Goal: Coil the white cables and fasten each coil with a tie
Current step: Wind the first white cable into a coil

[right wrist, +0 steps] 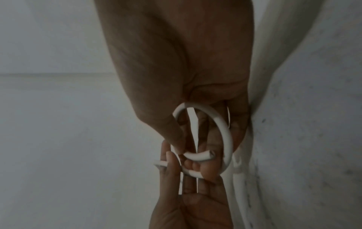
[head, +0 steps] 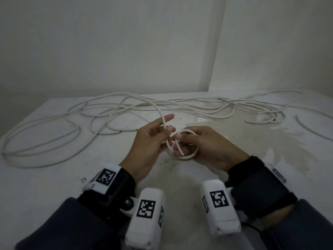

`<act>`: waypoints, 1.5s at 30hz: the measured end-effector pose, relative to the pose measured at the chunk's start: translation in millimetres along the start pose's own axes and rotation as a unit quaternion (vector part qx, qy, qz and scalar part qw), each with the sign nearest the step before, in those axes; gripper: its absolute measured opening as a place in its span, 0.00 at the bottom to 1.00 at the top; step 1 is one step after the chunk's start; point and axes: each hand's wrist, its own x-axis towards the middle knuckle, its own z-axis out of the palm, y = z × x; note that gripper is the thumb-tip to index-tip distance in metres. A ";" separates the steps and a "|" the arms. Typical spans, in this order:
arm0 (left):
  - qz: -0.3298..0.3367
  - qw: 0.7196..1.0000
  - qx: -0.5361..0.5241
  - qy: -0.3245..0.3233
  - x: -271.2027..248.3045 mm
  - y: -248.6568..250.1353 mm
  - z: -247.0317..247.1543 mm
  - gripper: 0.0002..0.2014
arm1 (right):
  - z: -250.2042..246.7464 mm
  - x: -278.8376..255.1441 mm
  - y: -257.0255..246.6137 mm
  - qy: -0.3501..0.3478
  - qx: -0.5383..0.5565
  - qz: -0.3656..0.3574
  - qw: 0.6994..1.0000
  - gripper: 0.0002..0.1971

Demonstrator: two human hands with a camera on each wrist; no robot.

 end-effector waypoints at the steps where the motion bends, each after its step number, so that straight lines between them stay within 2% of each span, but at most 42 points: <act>1: 0.003 1.000 0.002 0.002 0.2 0.5 -0.1 0.15 | -1.0 -0.5 -0.9 0.004 -0.031 -0.005 0.999 0.08; 4: 0.004 1.000 0.010 0.014 0.7 0.3 -1.0 0.15 | -3.9 -0.4 -1.9 0.018 -0.124 -0.024 0.992 0.07; 7: -0.003 1.000 0.010 0.012 0.7 -0.9 -0.4 0.15 | -4.3 0.5 0.7 0.014 -0.152 -0.031 0.988 0.06; 15: 0.041 0.998 0.033 0.033 0.5 -0.5 -0.3 0.18 | -10.8 -6.7 -4.9 -0.076 -0.246 -0.049 0.965 0.15; 21: 0.053 0.995 0.081 -0.024 -5.0 2.8 1.6 0.18 | -6.0 -10.1 -9.5 -0.102 -0.349 -0.039 0.931 0.08; 27: 0.055 0.989 0.116 -0.074 -8.9 6.8 3.4 0.22 | -5.5 -11.8 -10.9 -0.124 -0.371 -0.031 0.920 0.13; 31: 0.076 0.983 0.150 -0.074 -9.7 8.8 2.4 0.28 | -5.3 -12.7 -12.7 -0.143 -0.349 -0.013 0.926 0.23; 34: 0.098 0.980 0.168 -0.051 -7.6 8.3 2.2 0.27 | -5.4 -12.4 -11.2 -0.148 -0.316 -0.004 0.937 0.17; 37: 0.104 0.983 0.151 -0.006 -5.4 7.0 1.0 0.24 | -9.9 -10.8 -10.7 -0.105 -0.262 -0.015 0.959 0.17; 40: 0.077 0.993 0.065 0.058 -2.1 4.6 -2.4 0.21 | -13.7 -9.1 -13.9 -0.042 -0.169 -0.048 0.984 0.17; 42: 0.035 0.995 -0.030 0.083 0.4 3.4 -2.9 0.20 | -15.6 -6.3 -14.7 0.009 -0.086 -0.076 0.993 0.12; 45: -0.016 0.993 -0.105 0.053 3.0 2.6 -0.7 0.14 | -17.0 -1.6 -11.8 0.059 0.027 -0.092 0.994 0.05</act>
